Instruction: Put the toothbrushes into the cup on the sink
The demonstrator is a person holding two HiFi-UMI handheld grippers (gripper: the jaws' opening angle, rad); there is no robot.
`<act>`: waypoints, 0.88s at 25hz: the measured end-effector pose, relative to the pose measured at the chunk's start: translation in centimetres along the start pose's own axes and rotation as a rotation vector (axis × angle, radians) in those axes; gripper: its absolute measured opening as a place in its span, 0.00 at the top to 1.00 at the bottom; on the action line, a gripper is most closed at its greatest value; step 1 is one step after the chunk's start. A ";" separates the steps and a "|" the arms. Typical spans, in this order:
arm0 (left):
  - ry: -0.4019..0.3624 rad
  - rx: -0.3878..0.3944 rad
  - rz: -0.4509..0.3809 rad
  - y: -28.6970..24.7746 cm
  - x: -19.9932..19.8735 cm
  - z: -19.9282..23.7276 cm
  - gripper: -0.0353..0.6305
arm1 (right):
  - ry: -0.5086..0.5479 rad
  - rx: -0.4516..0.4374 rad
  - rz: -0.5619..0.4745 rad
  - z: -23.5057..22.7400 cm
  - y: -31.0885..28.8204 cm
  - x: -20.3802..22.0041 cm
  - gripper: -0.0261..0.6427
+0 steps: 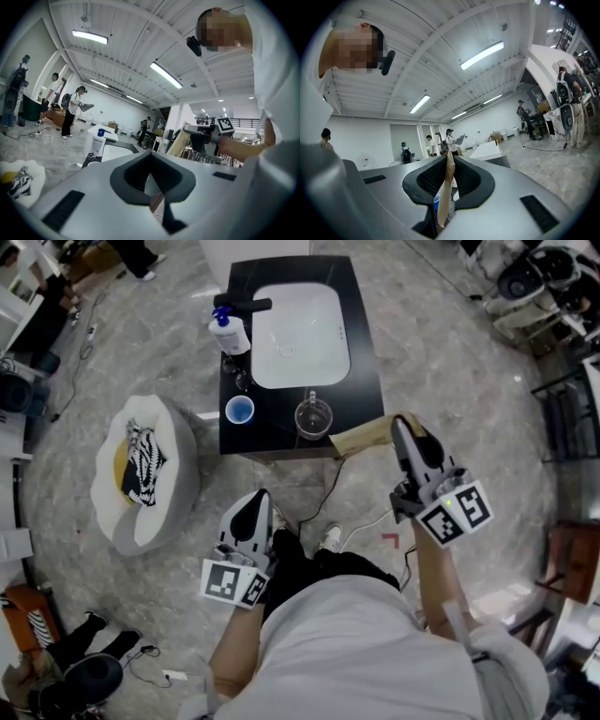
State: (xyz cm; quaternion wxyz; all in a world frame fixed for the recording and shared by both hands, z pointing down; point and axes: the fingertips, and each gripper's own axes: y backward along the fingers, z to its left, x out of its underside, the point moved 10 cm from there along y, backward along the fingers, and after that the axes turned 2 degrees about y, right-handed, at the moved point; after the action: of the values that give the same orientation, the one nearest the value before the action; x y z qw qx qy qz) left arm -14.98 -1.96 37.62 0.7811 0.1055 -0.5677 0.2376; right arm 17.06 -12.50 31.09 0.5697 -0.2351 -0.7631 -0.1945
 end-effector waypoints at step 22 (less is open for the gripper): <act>0.111 0.029 0.040 -4.7 2.7 5.6 0.94 | -0.106 0.053 0.017 -3.4 -6.8 5.2 0.86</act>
State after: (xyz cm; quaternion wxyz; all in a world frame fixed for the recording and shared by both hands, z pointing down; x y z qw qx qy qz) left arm -16.70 -7.76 42.48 0.8049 0.0922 -0.5221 0.2666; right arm 14.52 -19.22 36.82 0.5362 -0.2363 -0.7951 -0.1565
